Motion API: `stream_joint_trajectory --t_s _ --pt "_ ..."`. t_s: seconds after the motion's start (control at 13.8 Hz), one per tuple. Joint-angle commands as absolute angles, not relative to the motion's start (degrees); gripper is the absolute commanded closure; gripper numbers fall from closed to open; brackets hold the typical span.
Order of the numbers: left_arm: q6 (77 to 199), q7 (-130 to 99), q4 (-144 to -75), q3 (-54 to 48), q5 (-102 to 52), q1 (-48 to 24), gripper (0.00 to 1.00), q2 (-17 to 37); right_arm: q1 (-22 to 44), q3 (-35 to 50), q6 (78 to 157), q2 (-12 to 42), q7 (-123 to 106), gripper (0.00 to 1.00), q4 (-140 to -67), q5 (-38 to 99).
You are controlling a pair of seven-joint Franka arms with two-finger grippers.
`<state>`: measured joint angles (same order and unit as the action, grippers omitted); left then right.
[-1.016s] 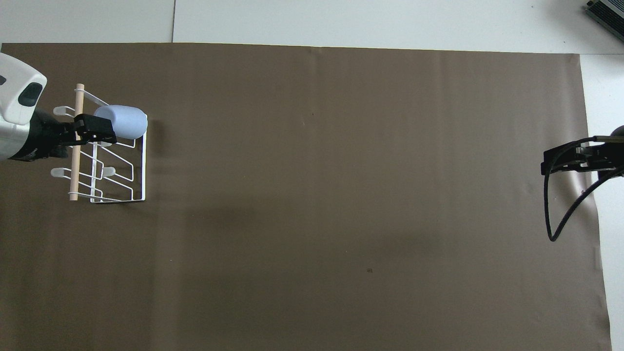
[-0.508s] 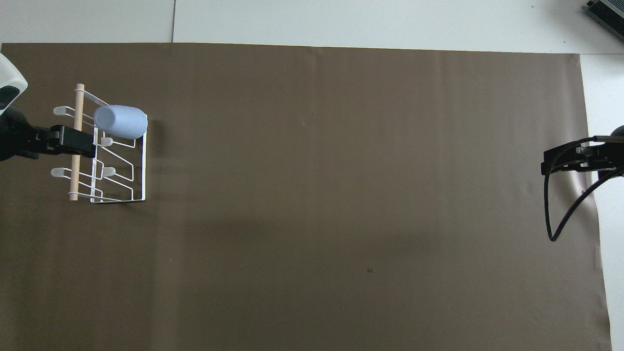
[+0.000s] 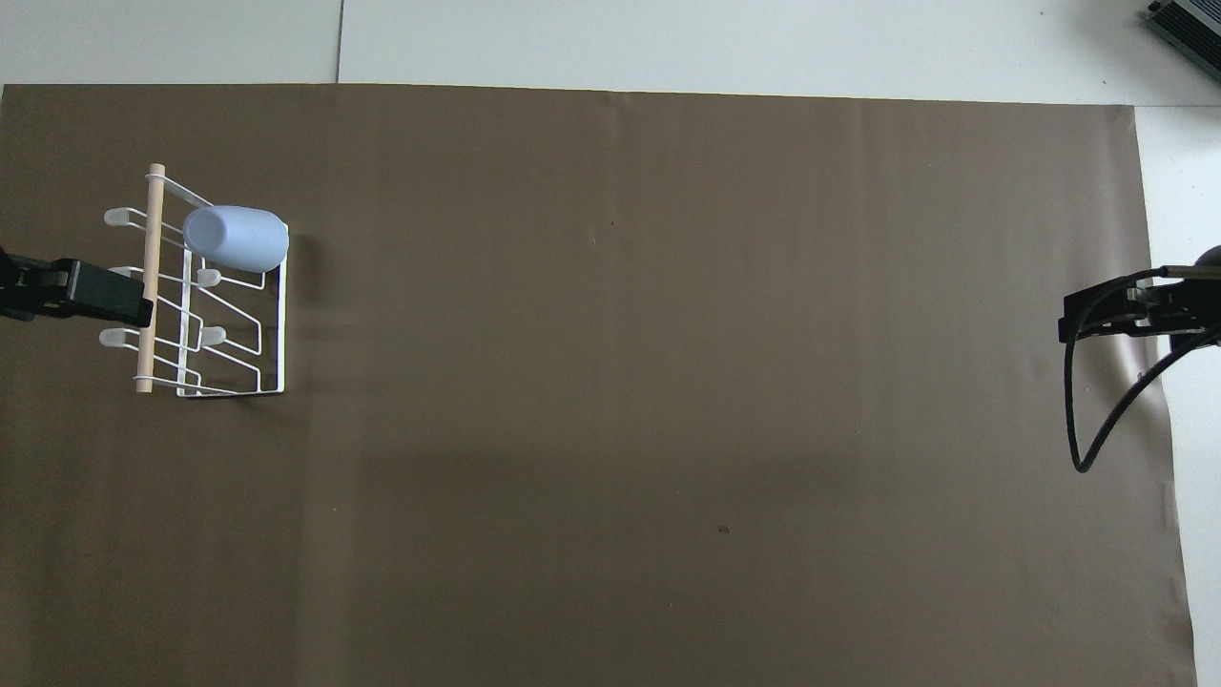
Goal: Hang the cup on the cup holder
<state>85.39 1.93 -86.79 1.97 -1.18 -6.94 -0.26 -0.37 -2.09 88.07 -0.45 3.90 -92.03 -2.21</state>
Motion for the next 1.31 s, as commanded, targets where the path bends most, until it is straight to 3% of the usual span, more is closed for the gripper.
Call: stream_joint_trajectory --t_s 0.0,1.23 --pt "83.4 2.0 -87.3 2.6 -0.6 -7.7 0.00 -1.3 -0.8 -1.8 88.2 -1.1 4.4 0.00 -92.5 -2.5" --pt "80.1 2.0 -87.4 -0.1 -0.1 -5.9 0.00 -3.4 -0.8 -1.8 88.2 -1.1 4.4 0.00 -92.5 -2.5"
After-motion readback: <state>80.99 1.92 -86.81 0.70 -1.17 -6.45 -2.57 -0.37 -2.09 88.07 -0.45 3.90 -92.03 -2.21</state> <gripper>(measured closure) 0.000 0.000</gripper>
